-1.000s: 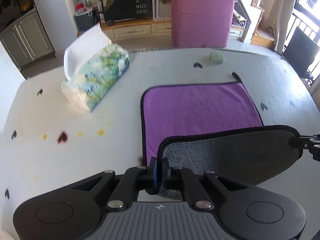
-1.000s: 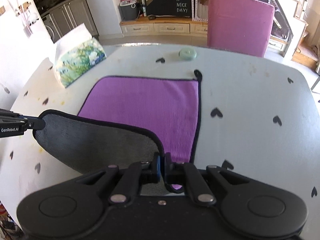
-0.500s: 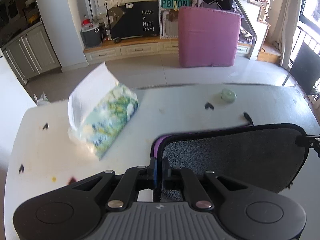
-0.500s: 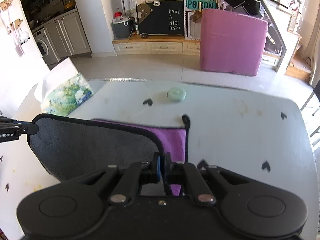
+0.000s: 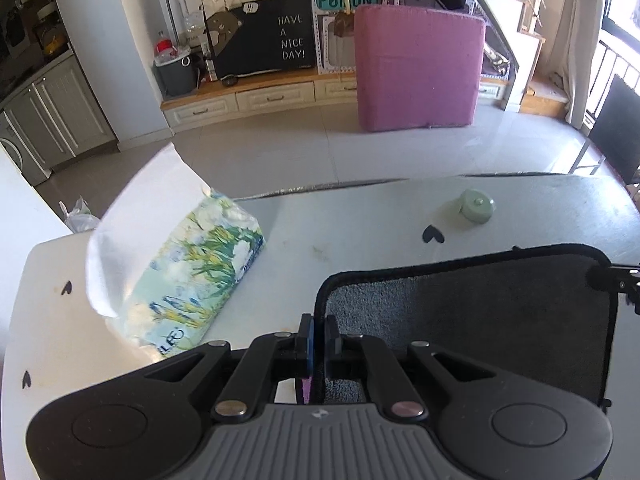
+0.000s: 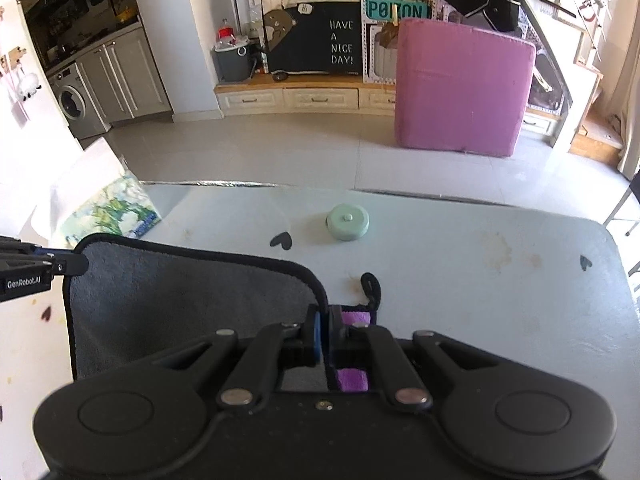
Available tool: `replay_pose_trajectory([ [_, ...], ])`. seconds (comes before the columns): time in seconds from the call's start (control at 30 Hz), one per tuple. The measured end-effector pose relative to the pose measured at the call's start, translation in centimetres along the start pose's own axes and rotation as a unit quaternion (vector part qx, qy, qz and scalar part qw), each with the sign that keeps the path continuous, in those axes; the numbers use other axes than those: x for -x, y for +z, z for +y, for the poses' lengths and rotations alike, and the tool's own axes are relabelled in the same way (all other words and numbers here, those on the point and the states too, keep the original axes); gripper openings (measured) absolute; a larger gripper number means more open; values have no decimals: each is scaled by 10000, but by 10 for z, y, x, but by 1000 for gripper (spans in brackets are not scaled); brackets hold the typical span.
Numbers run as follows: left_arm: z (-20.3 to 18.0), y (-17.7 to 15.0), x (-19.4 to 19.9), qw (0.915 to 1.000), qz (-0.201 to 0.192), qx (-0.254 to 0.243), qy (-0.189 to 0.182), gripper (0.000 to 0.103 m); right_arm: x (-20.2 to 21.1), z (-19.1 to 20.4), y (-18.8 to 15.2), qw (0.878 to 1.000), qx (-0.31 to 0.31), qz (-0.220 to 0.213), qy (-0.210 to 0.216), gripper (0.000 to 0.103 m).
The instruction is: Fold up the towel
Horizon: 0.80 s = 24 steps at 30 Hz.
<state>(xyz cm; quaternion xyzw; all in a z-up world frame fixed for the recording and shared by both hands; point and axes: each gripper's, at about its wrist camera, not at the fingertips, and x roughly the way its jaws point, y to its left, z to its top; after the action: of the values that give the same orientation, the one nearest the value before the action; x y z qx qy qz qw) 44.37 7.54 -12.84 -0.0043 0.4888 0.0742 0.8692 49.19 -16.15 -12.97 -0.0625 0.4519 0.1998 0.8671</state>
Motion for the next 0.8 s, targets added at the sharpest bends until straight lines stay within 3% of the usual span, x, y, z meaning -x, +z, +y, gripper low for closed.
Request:
replay_pose_trajectory([
  [0.4,4,2,-52,9994,299,147,56,6,-49,2,2,9997,14,233,-106,4],
  [0.8,8,-1,-78,9987,482,114,72,9,-75,-7,-3,9990,-37,420,-134,4],
])
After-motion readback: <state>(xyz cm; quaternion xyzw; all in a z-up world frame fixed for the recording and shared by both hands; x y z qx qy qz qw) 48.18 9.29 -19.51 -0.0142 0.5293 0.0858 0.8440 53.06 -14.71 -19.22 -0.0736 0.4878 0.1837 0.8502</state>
